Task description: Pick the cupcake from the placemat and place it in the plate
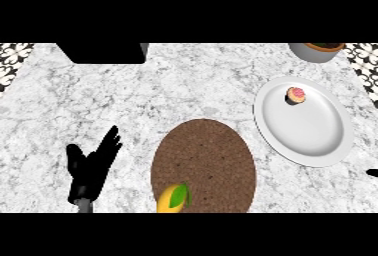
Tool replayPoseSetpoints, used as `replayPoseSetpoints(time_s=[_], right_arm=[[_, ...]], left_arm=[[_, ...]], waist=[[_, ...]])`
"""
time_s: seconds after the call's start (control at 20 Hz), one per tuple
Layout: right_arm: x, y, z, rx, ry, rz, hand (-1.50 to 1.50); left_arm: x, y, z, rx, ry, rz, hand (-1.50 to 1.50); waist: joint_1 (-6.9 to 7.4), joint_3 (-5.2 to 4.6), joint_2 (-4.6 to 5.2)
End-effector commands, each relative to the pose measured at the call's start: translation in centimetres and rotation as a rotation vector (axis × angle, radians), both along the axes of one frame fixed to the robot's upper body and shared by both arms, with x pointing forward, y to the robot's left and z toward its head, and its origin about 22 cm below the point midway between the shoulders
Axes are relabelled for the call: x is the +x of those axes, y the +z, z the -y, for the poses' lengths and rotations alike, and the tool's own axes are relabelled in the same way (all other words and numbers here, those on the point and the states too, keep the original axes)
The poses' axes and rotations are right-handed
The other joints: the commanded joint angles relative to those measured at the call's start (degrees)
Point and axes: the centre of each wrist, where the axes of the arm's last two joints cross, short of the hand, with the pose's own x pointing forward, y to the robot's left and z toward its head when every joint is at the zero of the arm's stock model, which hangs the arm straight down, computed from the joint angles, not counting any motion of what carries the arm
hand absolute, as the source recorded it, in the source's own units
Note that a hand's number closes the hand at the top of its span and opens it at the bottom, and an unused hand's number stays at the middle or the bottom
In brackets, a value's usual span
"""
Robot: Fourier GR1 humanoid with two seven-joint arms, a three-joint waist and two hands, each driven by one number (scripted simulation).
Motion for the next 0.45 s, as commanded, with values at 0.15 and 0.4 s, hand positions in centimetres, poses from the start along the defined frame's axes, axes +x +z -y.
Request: replayPoseSetpoints(time_s=[0.15,0.4], right_arm=[[-3.7,-0.4,0.7,-0.038,0.047,-0.014,-1.5],[-5.3,-1.0,1.7,-0.045,0.053,-0.008,-1.5]], left_arm=[[0.4,0.5,-2.3,0.004,0.01,0.003,0.0],[0.0,0.4,0.2,-0.002,0.021,-0.003,0.0]], waist=[[-0.49,-0.1,-0.18],[-0.1,-0.03,-0.05]])
